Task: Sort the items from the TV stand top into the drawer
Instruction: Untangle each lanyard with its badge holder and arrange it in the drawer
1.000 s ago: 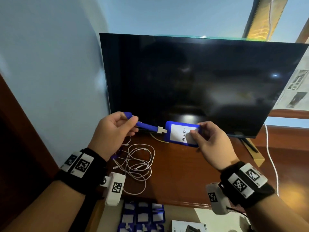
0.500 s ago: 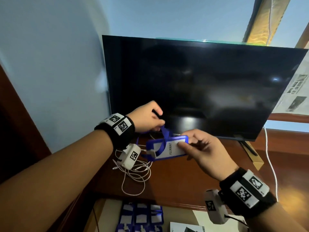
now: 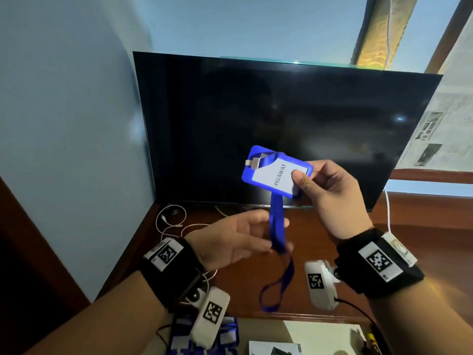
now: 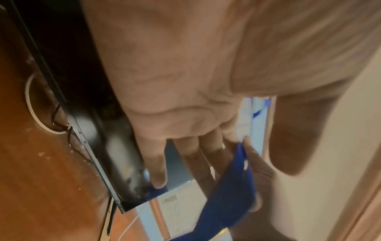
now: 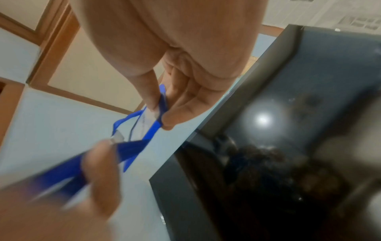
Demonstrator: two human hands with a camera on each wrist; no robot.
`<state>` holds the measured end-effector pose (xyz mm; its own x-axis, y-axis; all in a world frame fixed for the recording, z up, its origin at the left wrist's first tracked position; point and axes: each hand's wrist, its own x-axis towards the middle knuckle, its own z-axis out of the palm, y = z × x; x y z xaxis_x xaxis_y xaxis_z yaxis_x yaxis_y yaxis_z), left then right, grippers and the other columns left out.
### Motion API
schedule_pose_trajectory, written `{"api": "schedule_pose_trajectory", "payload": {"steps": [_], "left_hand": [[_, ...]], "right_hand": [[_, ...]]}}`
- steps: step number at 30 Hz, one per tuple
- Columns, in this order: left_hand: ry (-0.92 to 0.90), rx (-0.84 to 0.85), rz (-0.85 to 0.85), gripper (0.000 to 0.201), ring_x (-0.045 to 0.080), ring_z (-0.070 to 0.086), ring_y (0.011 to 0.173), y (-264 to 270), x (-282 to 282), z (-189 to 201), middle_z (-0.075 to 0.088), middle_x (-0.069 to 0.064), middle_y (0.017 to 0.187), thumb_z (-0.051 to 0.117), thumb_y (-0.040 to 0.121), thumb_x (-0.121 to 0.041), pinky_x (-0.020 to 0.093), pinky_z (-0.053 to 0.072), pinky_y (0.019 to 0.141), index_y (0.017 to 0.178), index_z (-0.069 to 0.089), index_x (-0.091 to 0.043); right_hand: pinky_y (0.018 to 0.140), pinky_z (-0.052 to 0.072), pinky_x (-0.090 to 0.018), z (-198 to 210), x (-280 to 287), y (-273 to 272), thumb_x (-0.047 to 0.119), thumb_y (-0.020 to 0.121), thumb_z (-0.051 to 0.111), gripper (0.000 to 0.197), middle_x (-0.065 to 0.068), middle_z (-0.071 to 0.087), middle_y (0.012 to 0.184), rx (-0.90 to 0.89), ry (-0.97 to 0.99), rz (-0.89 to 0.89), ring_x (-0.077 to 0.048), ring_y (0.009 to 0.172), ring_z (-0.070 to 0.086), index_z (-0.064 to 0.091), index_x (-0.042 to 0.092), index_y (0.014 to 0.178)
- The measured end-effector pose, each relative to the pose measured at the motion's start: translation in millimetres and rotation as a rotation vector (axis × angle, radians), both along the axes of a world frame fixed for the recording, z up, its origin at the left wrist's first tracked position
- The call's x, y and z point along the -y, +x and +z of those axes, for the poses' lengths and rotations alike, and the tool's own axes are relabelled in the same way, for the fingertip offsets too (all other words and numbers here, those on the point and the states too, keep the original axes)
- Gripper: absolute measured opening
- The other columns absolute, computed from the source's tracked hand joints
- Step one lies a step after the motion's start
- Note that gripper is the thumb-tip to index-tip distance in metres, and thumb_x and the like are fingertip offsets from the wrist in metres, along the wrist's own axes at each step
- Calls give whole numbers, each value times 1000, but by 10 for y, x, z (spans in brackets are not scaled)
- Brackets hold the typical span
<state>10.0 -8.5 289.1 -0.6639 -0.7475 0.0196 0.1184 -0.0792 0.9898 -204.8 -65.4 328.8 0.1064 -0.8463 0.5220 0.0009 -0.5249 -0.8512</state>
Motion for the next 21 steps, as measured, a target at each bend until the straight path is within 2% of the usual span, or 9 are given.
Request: {"api": "schedule_pose_trajectory", "payload": {"steps": [3, 5, 8, 11, 13, 15, 17, 19, 21], "left_hand": [[-90, 146, 269, 21, 15, 63, 71, -91, -218, -36, 64, 0, 69, 66, 99, -27, 62, 46, 108, 114, 67, -13], [-197, 289, 331, 18, 15, 53, 61, -90, -366, 3, 55, -4, 61, 60, 103, -29, 60, 53, 94, 107, 69, -14], [-402, 512, 301, 23, 19, 47, 58, -68, -580, 228, 51, -3, 62, 52, 105, -42, 47, 47, 63, 103, 71, -29], [-689, 678, 346, 25, 7, 47, 50, -53, -614, 482, 54, -10, 58, 53, 105, -42, 24, 37, 52, 99, 72, -27], [-883, 780, 458, 29, 10, 55, 59, 12, -481, 651, 57, -6, 63, 56, 103, -42, 22, 37, 55, 89, 72, -21], [-916, 878, 588, 33, 9, 58, 65, 161, -207, 760, 61, -4, 67, 56, 101, -47, 21, 40, 59, 84, 72, -23], [-849, 977, 671, 31, 7, 61, 68, 378, 144, 797, 66, -6, 71, 56, 100, -49, 26, 47, 64, 85, 74, -28], [-738, 1080, 657, 29, 3, 63, 69, 591, 458, 651, 70, -8, 72, 58, 100, -47, 28, 51, 69, 85, 77, -31], [-623, 1093, 510, 26, 1, 61, 63, 720, 626, 364, 71, -10, 71, 64, 98, -40, 29, 50, 68, 77, 75, -30]], "right_hand": [[72, 59, -41, -158, 177, -145, 18, 96, 73, 10, -6, 76, 81, -105, -22, -187, -22, 74, 73, 66, 11, 96], [69, 56, -35, -301, 264, -227, 24, 94, 75, 13, 0, 74, 81, -238, -33, -326, -17, 74, 71, 63, 17, 92], [67, 51, -33, -560, 279, -260, 29, 93, 73, 16, 4, 69, 78, -478, -14, -398, -12, 73, 66, 61, 20, 89], [72, 56, -36, -824, 191, -178, 30, 90, 74, 13, 10, 71, 79, -616, 4, -208, -6, 74, 68, 61, 29, 89], [70, 54, -31, -904, 71, -101, 35, 89, 71, 9, 15, 69, 81, -711, -56, -7, -4, 75, 67, 62, 34, 90], [67, 53, -25, -892, -88, -18, 28, 92, 73, 16, 16, 69, 83, -753, -86, 178, -7, 75, 67, 65, 41, 90], [64, 58, -30, -819, -227, 57, 17, 92, 76, 27, 8, 71, 81, -637, -22, 284, -13, 69, 69, 67, 42, 88], [60, 60, -36, -675, -317, 129, 11, 89, 77, 15, -3, 71, 80, -386, 41, 319, -18, 66, 70, 71, 24, 88], [57, 59, -33, -517, -340, 171, 5, 85, 75, 8, -5, 71, 77, -158, 62, 291, -19, 65, 68, 67, 6, 87]]}}
